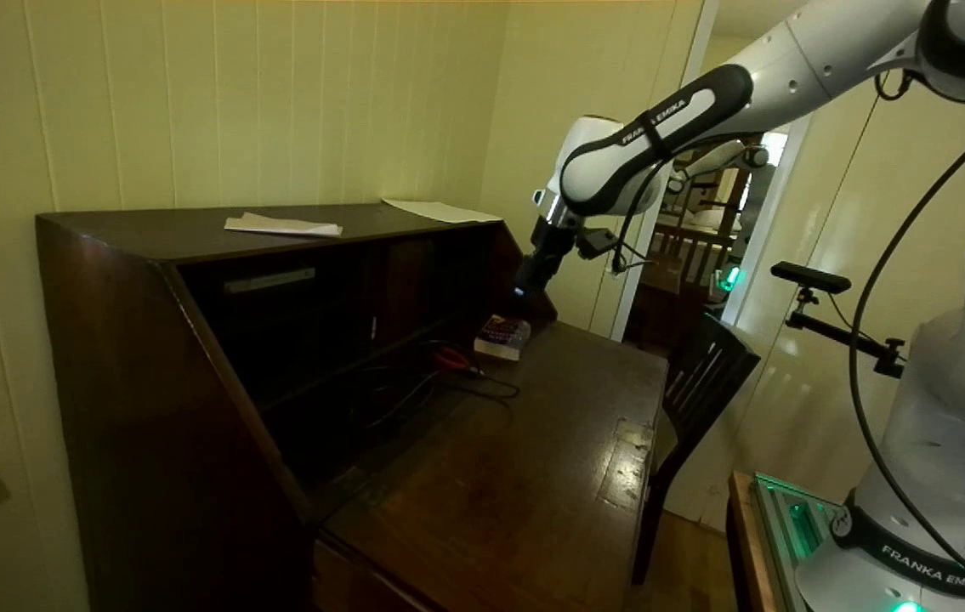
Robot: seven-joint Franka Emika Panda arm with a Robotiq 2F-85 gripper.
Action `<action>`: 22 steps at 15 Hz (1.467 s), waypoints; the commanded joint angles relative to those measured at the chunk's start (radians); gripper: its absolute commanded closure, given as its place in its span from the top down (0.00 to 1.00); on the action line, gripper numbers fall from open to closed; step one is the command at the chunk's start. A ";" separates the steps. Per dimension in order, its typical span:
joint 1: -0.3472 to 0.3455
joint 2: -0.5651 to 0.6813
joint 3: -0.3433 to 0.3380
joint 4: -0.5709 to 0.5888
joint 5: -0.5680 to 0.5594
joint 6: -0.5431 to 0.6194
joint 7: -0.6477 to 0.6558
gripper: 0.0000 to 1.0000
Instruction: Use the orange object to open the cabinet door
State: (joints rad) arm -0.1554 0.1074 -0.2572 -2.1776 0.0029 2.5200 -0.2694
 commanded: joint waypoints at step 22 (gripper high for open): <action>-0.051 0.571 0.176 0.449 0.021 0.085 0.186 1.00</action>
State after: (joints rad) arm -0.1638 0.6269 -0.1183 -1.7926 -0.0157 2.5936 -0.0467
